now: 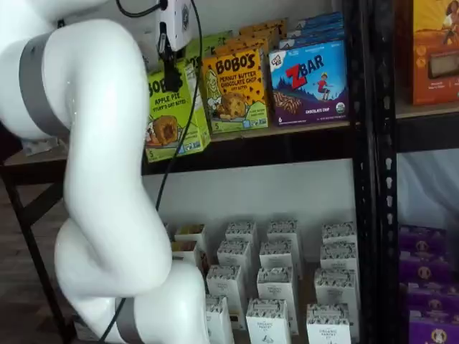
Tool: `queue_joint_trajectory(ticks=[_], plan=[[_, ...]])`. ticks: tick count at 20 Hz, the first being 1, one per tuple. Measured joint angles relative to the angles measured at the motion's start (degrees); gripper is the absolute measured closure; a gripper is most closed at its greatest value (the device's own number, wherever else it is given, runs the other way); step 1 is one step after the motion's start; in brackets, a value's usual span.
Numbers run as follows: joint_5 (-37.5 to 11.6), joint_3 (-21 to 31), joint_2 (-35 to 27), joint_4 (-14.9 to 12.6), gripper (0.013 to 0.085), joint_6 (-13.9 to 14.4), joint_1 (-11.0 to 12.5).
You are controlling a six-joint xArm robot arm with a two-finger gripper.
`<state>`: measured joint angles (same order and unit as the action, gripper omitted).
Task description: Pick the green box on the top shelf, the fourth from the left
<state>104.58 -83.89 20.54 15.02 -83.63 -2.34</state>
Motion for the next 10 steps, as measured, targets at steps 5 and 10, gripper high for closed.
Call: queue_joint_trajectory(ticks=[5,10], plan=[[-0.5,2.8,2.0,0.3,0.0730,-1.1,1.0],[-0.9,4.6,3.3,0.4,0.0730,-1.7,1.6]])
